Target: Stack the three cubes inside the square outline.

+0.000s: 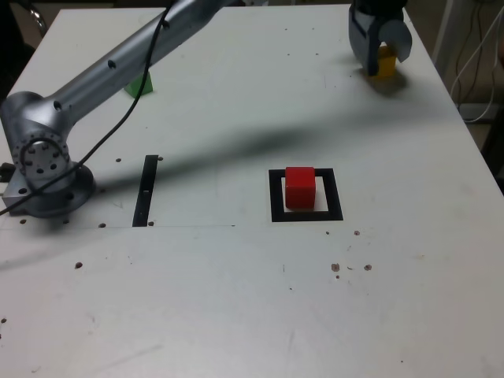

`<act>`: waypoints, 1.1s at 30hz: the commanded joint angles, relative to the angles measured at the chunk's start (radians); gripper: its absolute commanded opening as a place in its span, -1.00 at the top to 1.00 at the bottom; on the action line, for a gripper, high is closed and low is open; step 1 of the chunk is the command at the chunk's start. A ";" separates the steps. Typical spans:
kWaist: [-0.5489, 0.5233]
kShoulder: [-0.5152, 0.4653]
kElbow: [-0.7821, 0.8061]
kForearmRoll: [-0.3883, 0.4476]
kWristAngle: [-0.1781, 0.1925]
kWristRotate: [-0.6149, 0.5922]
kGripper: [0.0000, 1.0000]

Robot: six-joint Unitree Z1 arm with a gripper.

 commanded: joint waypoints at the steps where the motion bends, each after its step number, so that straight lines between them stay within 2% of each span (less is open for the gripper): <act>1: -0.004 -0.029 -0.027 0.011 0.000 0.002 0.40; 10: -0.048 -0.104 -0.010 0.089 0.009 0.014 0.40; 14: -0.079 -0.166 0.044 0.124 0.006 0.021 0.40; 22: -0.178 -0.385 0.328 0.132 0.003 0.006 0.40; 33: -0.313 -0.691 0.771 0.124 -0.017 -0.089 0.40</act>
